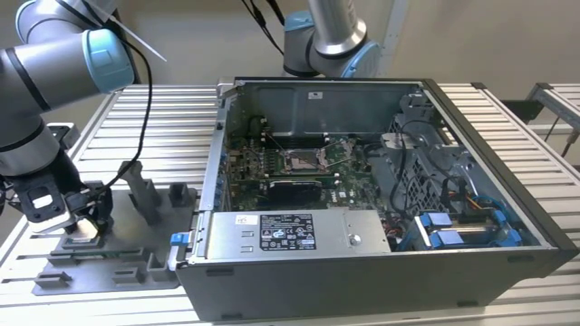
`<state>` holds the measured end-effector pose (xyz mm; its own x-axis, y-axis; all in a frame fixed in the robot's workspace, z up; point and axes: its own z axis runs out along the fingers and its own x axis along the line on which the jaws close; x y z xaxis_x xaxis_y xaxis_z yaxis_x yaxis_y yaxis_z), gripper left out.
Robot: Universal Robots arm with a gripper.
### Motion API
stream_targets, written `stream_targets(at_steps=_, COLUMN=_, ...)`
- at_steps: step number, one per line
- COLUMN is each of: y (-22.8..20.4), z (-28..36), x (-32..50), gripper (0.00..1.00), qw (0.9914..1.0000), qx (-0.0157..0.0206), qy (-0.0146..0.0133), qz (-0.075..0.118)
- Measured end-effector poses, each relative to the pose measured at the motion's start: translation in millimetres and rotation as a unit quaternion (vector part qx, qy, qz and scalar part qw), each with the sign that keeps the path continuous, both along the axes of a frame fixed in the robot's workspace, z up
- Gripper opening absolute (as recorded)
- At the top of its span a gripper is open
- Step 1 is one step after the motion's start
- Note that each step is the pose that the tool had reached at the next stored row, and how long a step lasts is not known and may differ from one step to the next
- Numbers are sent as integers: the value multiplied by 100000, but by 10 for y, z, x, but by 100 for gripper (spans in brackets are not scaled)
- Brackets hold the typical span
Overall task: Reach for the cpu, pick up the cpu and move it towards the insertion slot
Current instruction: 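Pick up the cpu and move it towards the insertion slot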
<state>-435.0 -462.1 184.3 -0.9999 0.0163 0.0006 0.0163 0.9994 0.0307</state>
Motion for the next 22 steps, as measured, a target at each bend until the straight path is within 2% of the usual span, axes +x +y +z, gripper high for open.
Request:
stream_targets(at_steps=7, y=1, z=3, x=1, gripper=0, qw=100000, qx=16, qy=-25, qz=-3)
stream_targets(at_steps=22, y=0, z=237, x=0, gripper=0, qw=100000, qx=-201, qy=-4, qz=0)
